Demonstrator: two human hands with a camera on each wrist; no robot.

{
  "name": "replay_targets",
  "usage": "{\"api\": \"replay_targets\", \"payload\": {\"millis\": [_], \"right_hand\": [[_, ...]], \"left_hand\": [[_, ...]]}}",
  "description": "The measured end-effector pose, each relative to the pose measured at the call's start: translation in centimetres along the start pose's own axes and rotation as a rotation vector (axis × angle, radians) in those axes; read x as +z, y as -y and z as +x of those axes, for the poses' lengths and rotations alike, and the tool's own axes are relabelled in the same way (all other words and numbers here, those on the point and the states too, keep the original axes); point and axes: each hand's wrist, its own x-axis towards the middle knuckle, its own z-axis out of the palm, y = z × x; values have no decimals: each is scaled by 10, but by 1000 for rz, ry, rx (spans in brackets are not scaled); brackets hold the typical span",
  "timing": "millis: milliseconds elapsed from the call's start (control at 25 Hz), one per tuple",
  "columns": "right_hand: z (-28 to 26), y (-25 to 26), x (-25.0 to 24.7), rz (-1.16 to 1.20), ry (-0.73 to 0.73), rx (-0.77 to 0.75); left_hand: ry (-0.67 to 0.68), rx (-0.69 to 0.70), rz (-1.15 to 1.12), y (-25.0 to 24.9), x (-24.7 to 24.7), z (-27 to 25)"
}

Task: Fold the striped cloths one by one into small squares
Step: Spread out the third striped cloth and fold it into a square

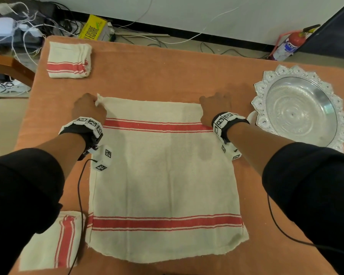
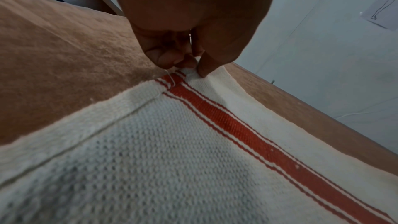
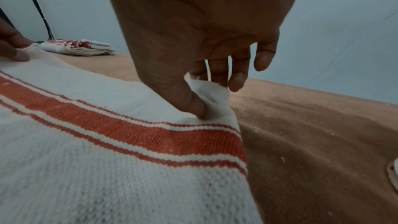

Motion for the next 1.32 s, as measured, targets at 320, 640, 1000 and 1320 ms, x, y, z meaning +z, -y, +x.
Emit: {"api": "replay_targets", "payload": {"millis": [320,640,1000,1320], "right_hand": [[3,-9,-10,366,-30,-253],[2,-21,-4,311,103,-265],[6,-19,-18,345,48,-222],[5,-24,-26,17,70,-171]], "left_hand": [[-11,6,31,6,0,3],[-37,4,64,7,-6,5],[-31,-10,67,9,-11,1],[-35,-8,68,20,-13,8]]}}
